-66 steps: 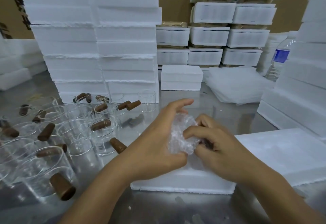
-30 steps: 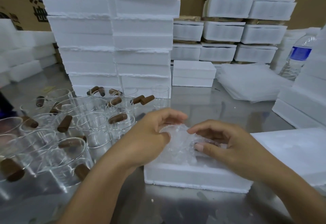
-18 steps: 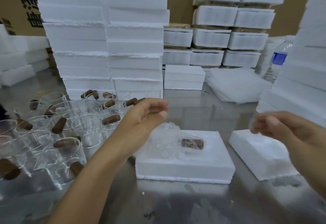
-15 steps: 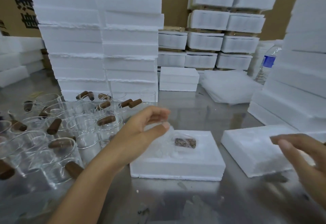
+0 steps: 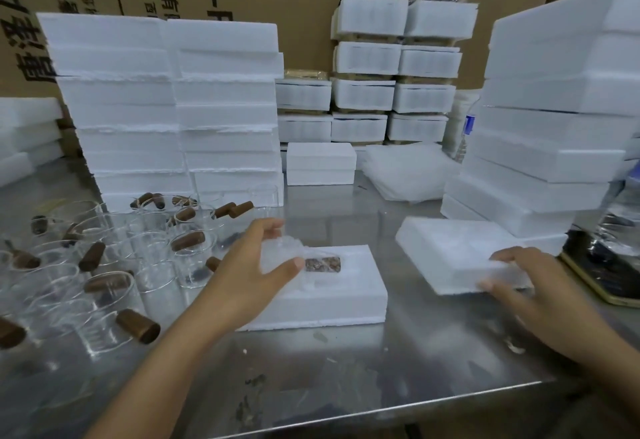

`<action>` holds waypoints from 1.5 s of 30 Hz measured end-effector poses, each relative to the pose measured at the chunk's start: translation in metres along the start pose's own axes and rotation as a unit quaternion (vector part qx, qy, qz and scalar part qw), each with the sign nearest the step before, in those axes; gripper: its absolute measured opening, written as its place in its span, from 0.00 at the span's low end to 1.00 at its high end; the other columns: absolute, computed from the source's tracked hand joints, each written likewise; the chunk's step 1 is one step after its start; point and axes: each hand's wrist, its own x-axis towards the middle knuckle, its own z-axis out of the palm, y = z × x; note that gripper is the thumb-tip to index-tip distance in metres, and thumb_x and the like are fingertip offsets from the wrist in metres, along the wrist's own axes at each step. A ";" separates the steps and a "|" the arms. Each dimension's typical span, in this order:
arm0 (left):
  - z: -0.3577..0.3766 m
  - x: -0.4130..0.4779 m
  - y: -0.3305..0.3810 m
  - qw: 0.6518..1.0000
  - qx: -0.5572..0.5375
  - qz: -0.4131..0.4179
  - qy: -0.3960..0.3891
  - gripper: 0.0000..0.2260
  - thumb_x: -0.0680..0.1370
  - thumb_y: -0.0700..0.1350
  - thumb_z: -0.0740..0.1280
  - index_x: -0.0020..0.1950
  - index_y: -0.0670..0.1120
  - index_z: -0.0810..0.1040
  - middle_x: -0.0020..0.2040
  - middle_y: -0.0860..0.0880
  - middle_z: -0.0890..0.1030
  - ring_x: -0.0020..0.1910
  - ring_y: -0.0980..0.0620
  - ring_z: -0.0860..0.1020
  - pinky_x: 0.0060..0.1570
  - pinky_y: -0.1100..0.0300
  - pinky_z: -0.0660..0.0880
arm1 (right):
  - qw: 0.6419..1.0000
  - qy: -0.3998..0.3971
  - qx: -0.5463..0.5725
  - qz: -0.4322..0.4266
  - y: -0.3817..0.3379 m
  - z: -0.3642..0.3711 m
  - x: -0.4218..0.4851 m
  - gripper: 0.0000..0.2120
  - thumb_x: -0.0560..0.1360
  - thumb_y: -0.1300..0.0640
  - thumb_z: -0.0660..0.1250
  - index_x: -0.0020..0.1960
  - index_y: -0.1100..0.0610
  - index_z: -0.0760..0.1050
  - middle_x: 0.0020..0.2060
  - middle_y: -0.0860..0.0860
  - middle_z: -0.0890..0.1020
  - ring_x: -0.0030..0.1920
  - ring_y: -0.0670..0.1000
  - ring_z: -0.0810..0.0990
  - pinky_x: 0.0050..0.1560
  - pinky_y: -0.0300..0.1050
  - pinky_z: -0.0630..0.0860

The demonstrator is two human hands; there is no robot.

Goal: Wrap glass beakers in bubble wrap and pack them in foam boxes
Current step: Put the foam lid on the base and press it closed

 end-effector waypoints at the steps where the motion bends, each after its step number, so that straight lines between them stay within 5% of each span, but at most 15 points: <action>1: 0.001 -0.001 0.001 1.000 0.000 -0.003 0.005 0.23 0.75 0.53 0.67 0.68 0.58 0.63 0.61 0.63 0.69 0.60 0.64 0.66 0.55 0.67 0.60 | 0.999 0.022 0.026 0.004 -0.004 -0.002 0.001 0.11 0.72 0.54 0.69 0.53 0.52 0.71 0.50 0.49 0.74 0.56 0.55 0.72 0.52 0.46 0.64; 5: 0.008 0.001 0.003 1.000 0.012 -0.001 0.018 0.22 0.77 0.52 0.66 0.69 0.54 0.64 0.63 0.61 0.68 0.62 0.64 0.64 0.59 0.65 0.59 | 0.993 0.061 0.096 -0.017 -0.033 -0.018 0.010 0.20 0.72 0.39 0.55 0.55 0.52 0.68 0.46 0.49 0.76 0.46 0.51 0.74 0.43 0.48 0.66; 9: 0.018 0.003 0.010 1.000 0.010 0.005 0.002 0.20 0.77 0.56 0.62 0.68 0.55 0.65 0.61 0.64 0.67 0.59 0.66 0.64 0.54 0.70 0.58 | 0.989 0.070 0.109 -0.065 -0.075 -0.027 0.023 0.20 0.71 0.35 0.49 0.51 0.49 0.65 0.39 0.44 0.73 0.38 0.41 0.71 0.35 0.40 0.63; 12: 0.023 0.008 0.018 0.981 -0.186 -0.049 -0.002 0.18 0.77 0.60 0.59 0.64 0.57 0.70 0.58 0.65 0.72 0.57 0.66 0.71 0.51 0.71 0.62 | 0.982 0.050 0.154 -0.097 -0.110 -0.034 0.040 0.17 0.74 0.36 0.44 0.45 0.47 0.64 0.36 0.44 0.70 0.33 0.37 0.69 0.32 0.33 0.64; 14: 0.024 0.014 0.020 0.916 -0.387 -0.095 0.036 0.10 0.80 0.54 0.58 0.56 0.54 0.76 0.56 0.58 0.79 0.58 0.59 0.75 0.57 0.64 0.65 | 0.979 -0.003 0.161 -0.128 -0.130 -0.037 0.051 0.21 0.74 0.35 0.42 0.45 0.47 0.67 0.38 0.42 0.72 0.36 0.35 0.70 0.34 0.27 0.65; 17: 0.026 0.013 0.020 0.875 -0.473 -0.077 0.062 0.16 0.81 0.41 0.55 0.45 0.53 0.81 0.43 0.57 0.84 0.46 0.59 0.81 0.52 0.64 0.73 | 0.969 -0.156 0.156 -0.115 -0.153 -0.031 0.066 0.23 0.69 0.29 0.42 0.41 0.36 0.74 0.39 0.29 0.76 0.43 0.29 0.73 0.44 0.24 0.66; 19: 0.028 0.009 0.015 0.858 -0.507 -0.053 0.067 0.17 0.81 0.42 0.55 0.48 0.54 0.83 0.46 0.54 0.84 0.48 0.57 0.81 0.48 0.63 0.76 | 0.957 -0.240 0.133 -0.092 -0.161 -0.022 0.077 0.26 0.67 0.26 0.43 0.41 0.33 0.77 0.42 0.30 0.79 0.46 0.30 0.76 0.50 0.30 0.67; 22: 0.024 0.007 0.010 0.829 -0.548 -0.065 0.093 0.15 0.81 0.51 0.54 0.55 0.50 0.79 0.55 0.50 0.83 0.55 0.50 0.79 0.58 0.54 0.72 | 0.945 -0.302 0.124 -0.017 -0.162 -0.012 0.097 0.32 0.70 0.26 0.44 0.43 0.41 0.82 0.41 0.35 0.83 0.41 0.35 0.81 0.49 0.37 0.71; 28: 0.022 0.002 0.013 0.864 -0.498 -0.020 0.064 0.28 0.71 0.62 0.59 0.63 0.44 0.74 0.53 0.48 0.83 0.54 0.51 0.79 0.53 0.55 0.73 | 0.916 -0.393 0.049 0.068 -0.152 0.002 0.120 0.27 0.72 0.27 0.47 0.39 0.38 0.81 0.34 0.33 0.82 0.37 0.36 0.81 0.47 0.36 0.69; 31: 0.027 0.003 0.012 0.890 -0.453 -0.023 0.055 0.23 0.68 0.60 0.68 0.59 0.50 0.73 0.45 0.55 0.82 0.48 0.56 0.80 0.51 0.57 0.74 | 0.928 -0.366 -0.028 0.061 -0.149 0.017 0.129 0.27 0.73 0.28 0.46 0.46 0.42 0.77 0.40 0.33 0.75 0.44 0.40 0.73 0.58 0.41 0.63; 33: 0.031 0.003 0.010 0.901 -0.430 -0.020 0.061 0.22 0.68 0.56 0.69 0.58 0.51 0.71 0.37 0.59 0.81 0.40 0.61 0.80 0.43 0.64 0.74 | 0.941 -0.335 -0.031 0.037 -0.146 0.027 0.131 0.28 0.74 0.29 0.46 0.40 0.44 0.79 0.38 0.35 0.77 0.43 0.40 0.75 0.52 0.38 0.65; 36: 0.033 0.004 0.009 0.905 -0.415 -0.042 0.079 0.20 0.70 0.53 0.69 0.58 0.47 0.70 0.34 0.62 0.81 0.34 0.65 0.79 0.32 0.73 0.72 | 0.966 -0.257 -0.032 -0.018 -0.142 0.042 0.126 0.33 0.75 0.32 0.48 0.48 0.56 0.80 0.43 0.52 0.83 0.47 0.53 0.80 0.50 0.41 0.73; 38: 0.034 0.004 0.006 0.909 -0.403 -0.066 0.084 0.13 0.75 0.49 0.66 0.57 0.47 0.70 0.33 0.64 0.81 0.33 0.68 0.78 0.29 0.76 0.70 | 0.985 -0.165 -0.006 -0.053 -0.138 0.045 0.118 0.30 0.76 0.34 0.50 0.47 0.57 0.78 0.41 0.54 0.81 0.45 0.56 0.79 0.46 0.44 0.72; 43: 0.034 0.002 0.007 0.920 -0.369 -0.095 0.090 0.09 0.78 0.48 0.64 0.57 0.49 0.70 0.31 0.63 0.80 0.30 0.74 0.74 0.27 0.80 0.64 | 0.977 0.046 0.204 -0.035 -0.106 0.028 0.072 0.07 0.75 0.40 0.61 0.46 0.39 0.76 0.45 0.31 0.79 0.47 0.30 0.75 0.44 0.24 0.68; 45: 0.034 0.000 0.010 0.928 -0.347 -0.100 0.097 0.10 0.78 0.49 0.63 0.57 0.49 0.68 0.34 0.57 0.78 0.28 0.76 0.71 0.27 0.83 0.61 | 0.946 0.026 0.322 0.038 -0.093 0.028 0.046 0.11 0.70 0.37 0.67 0.52 0.35 0.76 0.49 0.26 0.77 0.49 0.26 0.74 0.46 0.29 0.68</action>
